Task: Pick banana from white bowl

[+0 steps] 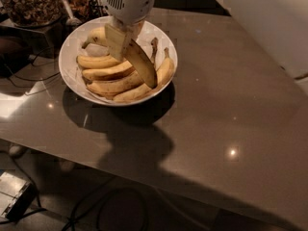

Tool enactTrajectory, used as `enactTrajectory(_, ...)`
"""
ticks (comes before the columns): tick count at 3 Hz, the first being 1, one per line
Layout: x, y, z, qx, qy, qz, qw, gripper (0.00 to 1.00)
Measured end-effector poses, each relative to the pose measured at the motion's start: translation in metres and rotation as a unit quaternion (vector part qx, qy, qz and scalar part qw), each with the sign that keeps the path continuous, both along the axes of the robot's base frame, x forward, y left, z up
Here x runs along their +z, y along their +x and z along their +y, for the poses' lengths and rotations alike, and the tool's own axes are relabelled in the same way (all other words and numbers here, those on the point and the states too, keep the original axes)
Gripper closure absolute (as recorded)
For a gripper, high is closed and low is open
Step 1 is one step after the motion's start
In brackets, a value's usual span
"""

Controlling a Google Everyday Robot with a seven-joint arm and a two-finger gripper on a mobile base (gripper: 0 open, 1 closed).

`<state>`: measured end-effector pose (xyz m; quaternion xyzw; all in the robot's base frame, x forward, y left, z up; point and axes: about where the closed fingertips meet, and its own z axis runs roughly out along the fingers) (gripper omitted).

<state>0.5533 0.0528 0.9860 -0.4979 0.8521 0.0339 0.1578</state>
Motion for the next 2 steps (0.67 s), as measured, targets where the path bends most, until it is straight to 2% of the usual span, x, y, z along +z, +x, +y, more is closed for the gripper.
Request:
enactTrajectory(1,0.009,-0.018,-0.002,0.057,0.008,0.005,0.9983,1.0)
enactTrajectory(2,0.018,-0.044,-0.009,0.112,0.007,0.001,0.9936,1.0)
